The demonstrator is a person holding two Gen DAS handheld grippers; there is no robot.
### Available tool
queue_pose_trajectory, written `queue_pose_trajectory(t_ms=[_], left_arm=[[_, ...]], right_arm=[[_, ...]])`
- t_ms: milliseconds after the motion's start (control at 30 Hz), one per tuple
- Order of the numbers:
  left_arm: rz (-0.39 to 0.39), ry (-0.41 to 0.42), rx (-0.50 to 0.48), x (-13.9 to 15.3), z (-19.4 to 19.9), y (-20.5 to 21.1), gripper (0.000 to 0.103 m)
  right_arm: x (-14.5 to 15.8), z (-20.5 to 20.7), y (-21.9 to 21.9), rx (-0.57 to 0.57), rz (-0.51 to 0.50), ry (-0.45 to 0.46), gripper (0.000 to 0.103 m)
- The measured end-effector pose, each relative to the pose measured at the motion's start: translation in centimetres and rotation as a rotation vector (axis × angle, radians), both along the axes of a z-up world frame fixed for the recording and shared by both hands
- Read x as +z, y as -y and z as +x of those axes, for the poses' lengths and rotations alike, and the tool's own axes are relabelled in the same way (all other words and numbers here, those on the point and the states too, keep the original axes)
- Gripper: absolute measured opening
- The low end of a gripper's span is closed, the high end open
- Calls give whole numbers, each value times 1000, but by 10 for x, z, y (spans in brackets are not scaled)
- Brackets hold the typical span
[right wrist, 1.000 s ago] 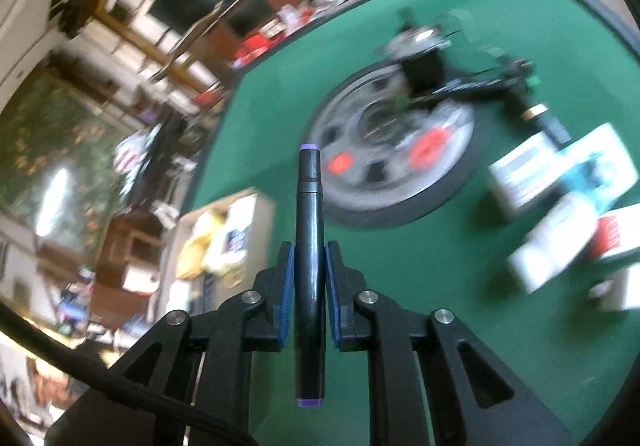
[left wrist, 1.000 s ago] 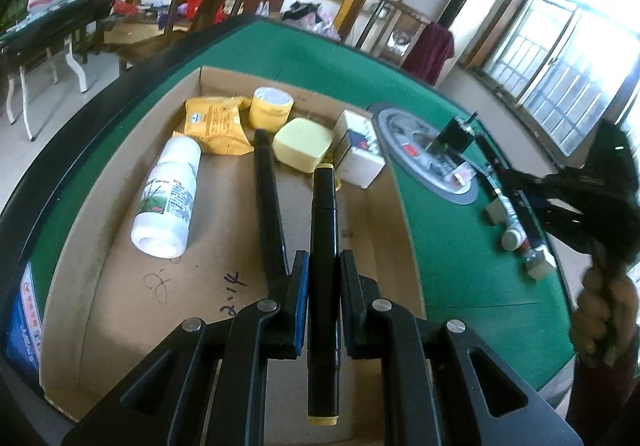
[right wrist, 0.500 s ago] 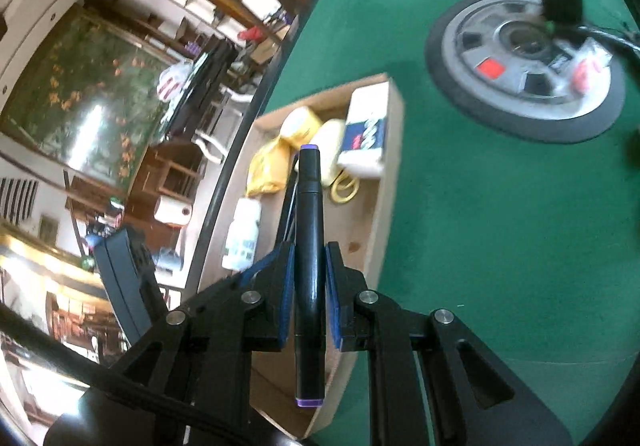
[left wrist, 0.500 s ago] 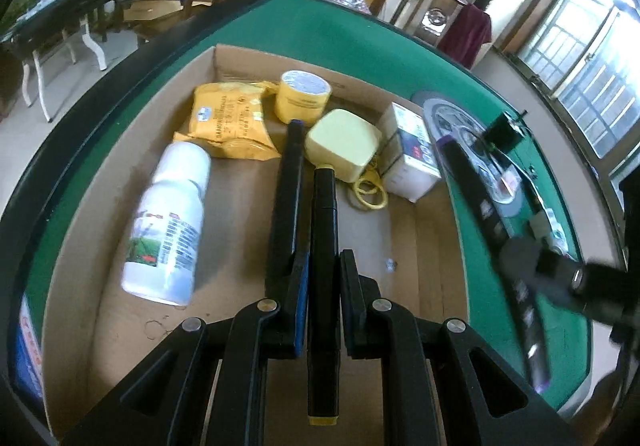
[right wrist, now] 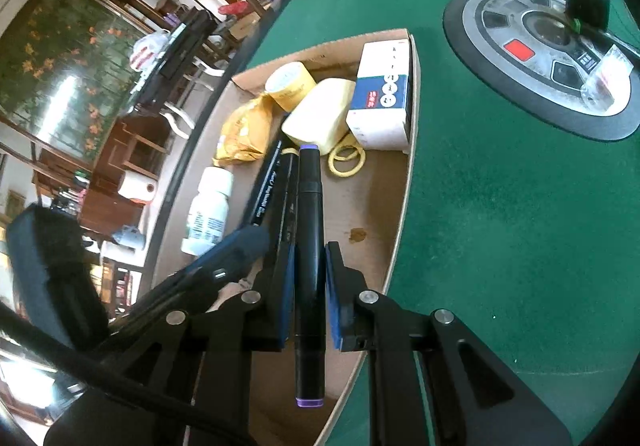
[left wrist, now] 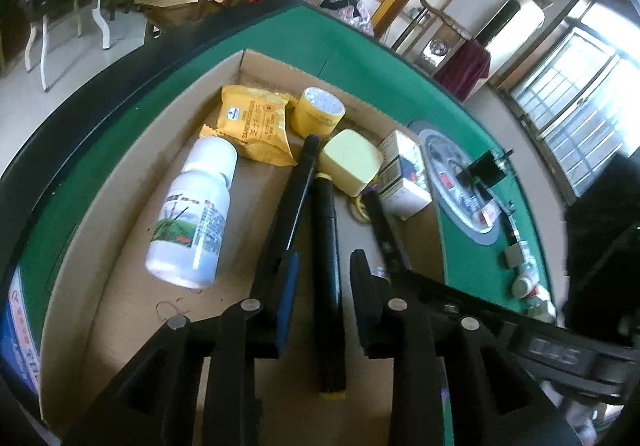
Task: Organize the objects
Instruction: 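Carry both markers into the cardboard box and open both tools, then move both tools back over the items on the table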
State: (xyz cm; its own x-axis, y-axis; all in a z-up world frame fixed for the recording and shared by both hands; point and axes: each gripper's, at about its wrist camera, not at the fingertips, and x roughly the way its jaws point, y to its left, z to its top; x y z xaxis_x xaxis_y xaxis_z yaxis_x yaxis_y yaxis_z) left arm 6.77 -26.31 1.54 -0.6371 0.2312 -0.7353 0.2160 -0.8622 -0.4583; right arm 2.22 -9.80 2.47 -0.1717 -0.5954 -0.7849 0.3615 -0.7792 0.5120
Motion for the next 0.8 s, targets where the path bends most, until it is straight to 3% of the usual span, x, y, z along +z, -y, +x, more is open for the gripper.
queue_pose_trajectory(t_ms=[100, 233, 333, 400, 567, 633, 733, 800], left_arm=[[-1, -32, 12, 7, 9, 3, 36], [4, -54, 28, 13, 18, 8, 40], [25, -58, 51, 15, 23, 11, 57], [38, -66, 58, 16, 28, 13, 57], [-7, -89, 78, 26, 39, 15, 57], [-31, -101, 88, 30, 43, 15, 58], [-55, -112, 92, 34, 46, 12, 58], [-48, -118, 83, 35, 45, 8, 58]], right_arm=[[-5, -1, 4, 2, 23, 1, 13], [-2, 1, 4, 12, 42, -18, 13], [-2, 2, 2, 12, 40, -25, 13], [0, 4, 1, 9, 39, -36, 14], [17, 7, -15, 1, 56, -113, 36], [25, 9, -24, 4, 52, -138, 37], [41, 12, -43, -40, 100, -203, 51], [56, 15, -59, -69, 112, -259, 53]])
